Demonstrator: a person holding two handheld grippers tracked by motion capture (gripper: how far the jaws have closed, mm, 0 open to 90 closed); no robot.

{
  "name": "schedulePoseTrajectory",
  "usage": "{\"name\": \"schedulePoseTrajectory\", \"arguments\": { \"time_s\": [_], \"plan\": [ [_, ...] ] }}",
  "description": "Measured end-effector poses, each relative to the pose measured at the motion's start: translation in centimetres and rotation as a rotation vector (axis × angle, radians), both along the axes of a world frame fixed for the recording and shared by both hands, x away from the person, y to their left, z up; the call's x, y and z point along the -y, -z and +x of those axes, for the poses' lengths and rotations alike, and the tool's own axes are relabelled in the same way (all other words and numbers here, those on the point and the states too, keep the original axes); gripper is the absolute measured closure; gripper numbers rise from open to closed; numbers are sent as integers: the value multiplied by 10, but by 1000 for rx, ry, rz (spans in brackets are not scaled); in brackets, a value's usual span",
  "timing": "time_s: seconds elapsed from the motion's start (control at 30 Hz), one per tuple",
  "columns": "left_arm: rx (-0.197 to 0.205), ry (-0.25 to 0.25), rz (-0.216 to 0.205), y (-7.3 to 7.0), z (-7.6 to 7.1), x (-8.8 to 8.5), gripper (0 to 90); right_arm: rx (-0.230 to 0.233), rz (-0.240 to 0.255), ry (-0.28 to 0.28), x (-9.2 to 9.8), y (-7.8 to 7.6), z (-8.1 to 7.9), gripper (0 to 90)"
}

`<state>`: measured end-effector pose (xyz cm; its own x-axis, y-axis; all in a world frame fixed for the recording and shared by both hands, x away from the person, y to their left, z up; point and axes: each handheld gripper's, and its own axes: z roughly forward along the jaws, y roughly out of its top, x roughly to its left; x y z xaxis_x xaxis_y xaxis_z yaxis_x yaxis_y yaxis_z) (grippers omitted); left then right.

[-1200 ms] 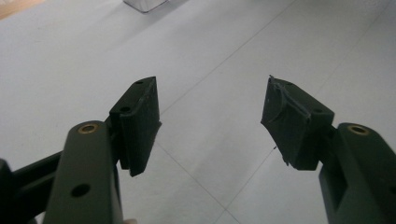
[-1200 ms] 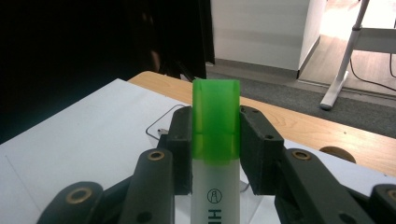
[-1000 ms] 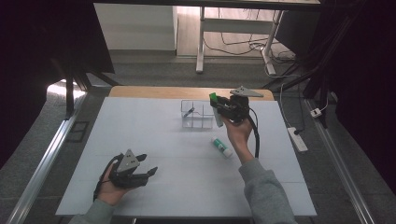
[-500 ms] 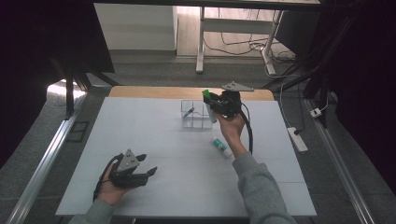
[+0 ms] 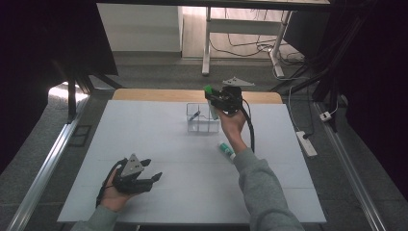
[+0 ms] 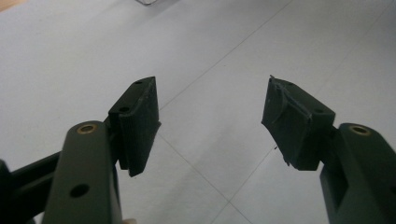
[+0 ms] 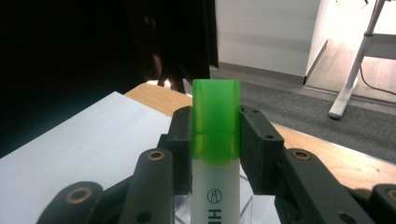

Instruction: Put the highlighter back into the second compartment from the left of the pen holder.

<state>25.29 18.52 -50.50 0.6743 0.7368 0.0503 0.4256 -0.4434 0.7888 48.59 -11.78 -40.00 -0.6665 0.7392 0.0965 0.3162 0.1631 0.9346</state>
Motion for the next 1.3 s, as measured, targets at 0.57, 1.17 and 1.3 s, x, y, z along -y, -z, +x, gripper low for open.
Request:
{"name": "schedulePoseTrajectory", "arguments": {
  "time_s": [0.57,1.17,1.3],
  "plan": [
    [-11,7,10,2,1,1,355,15,28,14,-18,14,23,663],
    [-17,8,19,4,2,1,353,23,61,22,-26,20,36,663],
    [-19,8,20,5,2,1,353,18,59,19,-28,22,36,660]
  ]
}}
